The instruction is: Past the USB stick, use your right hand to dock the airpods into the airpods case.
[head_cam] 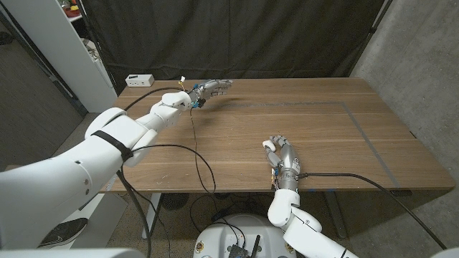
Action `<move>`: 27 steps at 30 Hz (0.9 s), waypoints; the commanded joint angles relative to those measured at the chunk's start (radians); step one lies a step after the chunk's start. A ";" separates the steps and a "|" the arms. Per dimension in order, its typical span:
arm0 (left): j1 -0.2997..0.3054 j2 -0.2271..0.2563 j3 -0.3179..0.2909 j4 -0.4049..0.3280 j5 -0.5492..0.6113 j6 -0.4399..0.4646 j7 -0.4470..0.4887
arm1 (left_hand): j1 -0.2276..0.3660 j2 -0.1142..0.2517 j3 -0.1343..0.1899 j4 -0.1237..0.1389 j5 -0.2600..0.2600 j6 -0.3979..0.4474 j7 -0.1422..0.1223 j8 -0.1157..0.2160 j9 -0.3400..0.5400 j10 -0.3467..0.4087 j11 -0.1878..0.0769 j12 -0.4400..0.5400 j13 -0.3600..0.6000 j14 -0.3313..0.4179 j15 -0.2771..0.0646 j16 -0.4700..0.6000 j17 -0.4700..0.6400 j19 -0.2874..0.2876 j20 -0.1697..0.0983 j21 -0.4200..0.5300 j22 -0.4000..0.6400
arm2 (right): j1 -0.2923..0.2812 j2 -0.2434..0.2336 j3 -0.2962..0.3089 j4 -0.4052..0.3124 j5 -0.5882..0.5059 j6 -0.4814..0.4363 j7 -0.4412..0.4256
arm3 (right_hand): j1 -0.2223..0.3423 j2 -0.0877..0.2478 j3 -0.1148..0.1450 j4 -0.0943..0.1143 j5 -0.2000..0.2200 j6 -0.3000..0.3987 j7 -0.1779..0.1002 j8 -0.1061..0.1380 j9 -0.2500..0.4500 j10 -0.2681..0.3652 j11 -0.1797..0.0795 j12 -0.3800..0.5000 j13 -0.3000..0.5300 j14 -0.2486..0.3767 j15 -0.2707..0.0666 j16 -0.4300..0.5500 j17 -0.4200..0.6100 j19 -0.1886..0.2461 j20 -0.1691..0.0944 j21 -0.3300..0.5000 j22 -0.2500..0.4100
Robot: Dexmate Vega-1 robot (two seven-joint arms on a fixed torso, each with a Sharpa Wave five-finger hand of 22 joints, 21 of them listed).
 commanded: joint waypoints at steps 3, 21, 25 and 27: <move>0.050 0.022 -0.057 -0.011 -0.040 -0.150 -0.077 | 0.001 0.001 -0.003 0.002 0.002 -0.005 -0.008 0.000 0.001 0.007 -0.004 0.005 0.001 0.008 -0.044 0.004 0.003 0.002 0.006 0.005 0.004 | 0.023 -0.080 0.059 -0.074 0.048 0.070 0.130 | 0.001 -0.020 0.001 -0.006 0.009 -0.109 0.002 -0.006 -0.006 -0.034 0.003 -0.012 -0.003 -0.028 -0.159 -0.021 -0.015 0.008 -0.023 -0.004 0.002; 0.165 0.085 -0.107 -0.191 -0.083 -0.227 -0.125 | 0.000 0.002 -0.002 0.002 0.002 -0.007 -0.005 0.001 0.001 0.008 -0.003 0.005 0.000 0.013 -0.044 0.003 0.003 0.002 0.006 0.005 0.004 | 0.062 -0.131 0.282 -0.076 0.375 0.321 0.353 | -0.020 -0.013 -0.019 0.009 0.001 -0.188 0.029 0.002 -0.020 -0.069 0.051 -0.019 -0.023 -0.037 -0.125 -0.024 -0.034 0.027 -0.013 -0.001 0.002; 0.202 0.111 -0.107 -0.275 -0.083 -0.193 -0.097 | -0.001 0.001 -0.002 0.003 0.002 -0.007 -0.005 0.001 0.000 0.009 -0.002 0.005 0.000 0.014 -0.044 0.003 0.003 0.002 0.007 0.005 0.004 | 0.085 -0.132 0.321 -0.054 0.462 0.341 0.405 | -0.025 -0.009 -0.023 0.012 -0.001 -0.192 0.041 0.005 -0.023 -0.074 0.065 -0.020 -0.027 -0.049 -0.114 -0.029 -0.039 0.026 -0.013 -0.003 0.003; 0.210 0.118 -0.106 -0.298 -0.083 -0.182 -0.088 | -0.001 0.002 -0.002 0.002 0.002 -0.007 -0.003 0.001 0.000 0.009 -0.001 0.005 0.000 0.014 -0.044 0.003 0.003 0.002 0.007 0.005 0.004 | 0.099 -0.131 0.333 -0.039 0.491 0.350 0.422 | -0.032 -0.002 -0.026 0.016 -0.004 -0.173 0.049 0.015 -0.026 -0.093 0.075 -0.024 -0.033 -0.063 -0.106 -0.034 -0.044 0.024 -0.011 -0.004 0.003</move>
